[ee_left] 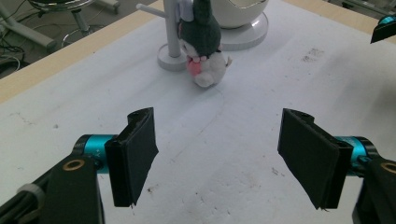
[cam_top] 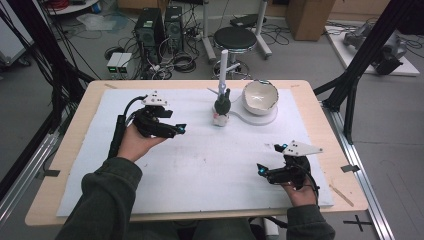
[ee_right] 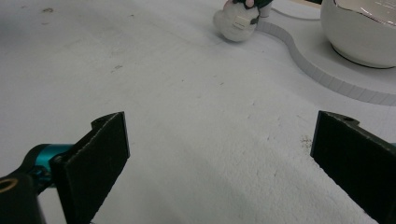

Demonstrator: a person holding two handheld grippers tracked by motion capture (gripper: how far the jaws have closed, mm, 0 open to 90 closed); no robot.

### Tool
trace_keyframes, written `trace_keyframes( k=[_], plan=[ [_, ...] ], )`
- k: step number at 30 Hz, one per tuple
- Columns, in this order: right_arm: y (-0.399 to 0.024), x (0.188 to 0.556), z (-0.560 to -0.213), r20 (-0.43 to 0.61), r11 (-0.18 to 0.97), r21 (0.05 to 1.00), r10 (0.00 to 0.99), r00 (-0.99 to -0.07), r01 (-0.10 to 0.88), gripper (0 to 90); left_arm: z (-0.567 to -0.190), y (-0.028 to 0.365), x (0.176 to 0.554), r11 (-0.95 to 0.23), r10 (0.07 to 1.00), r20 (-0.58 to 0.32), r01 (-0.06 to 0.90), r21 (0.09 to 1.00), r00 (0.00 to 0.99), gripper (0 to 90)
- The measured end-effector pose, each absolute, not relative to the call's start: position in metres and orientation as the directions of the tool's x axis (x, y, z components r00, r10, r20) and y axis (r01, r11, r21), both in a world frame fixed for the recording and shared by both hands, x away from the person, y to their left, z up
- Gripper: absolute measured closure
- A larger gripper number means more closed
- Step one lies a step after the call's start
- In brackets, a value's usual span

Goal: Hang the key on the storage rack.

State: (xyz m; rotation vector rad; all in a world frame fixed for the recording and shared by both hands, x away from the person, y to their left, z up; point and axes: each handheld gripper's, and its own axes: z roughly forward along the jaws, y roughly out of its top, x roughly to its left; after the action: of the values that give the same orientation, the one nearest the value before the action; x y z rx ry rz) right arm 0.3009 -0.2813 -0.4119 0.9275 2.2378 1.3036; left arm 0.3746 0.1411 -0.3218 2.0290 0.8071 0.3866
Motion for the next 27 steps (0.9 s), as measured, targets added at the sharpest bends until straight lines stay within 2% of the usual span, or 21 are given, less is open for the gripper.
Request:
trace_keyframes(
  k=[27],
  plan=[
    [-0.281,0.3,-0.412,0.004,0.345,0.868,0.714,-0.7,0.356,3.4,-0.331,0.159,0.356,-0.387,0.677,-0.029,0.389,0.836,0.735,28.2]
  ],
)
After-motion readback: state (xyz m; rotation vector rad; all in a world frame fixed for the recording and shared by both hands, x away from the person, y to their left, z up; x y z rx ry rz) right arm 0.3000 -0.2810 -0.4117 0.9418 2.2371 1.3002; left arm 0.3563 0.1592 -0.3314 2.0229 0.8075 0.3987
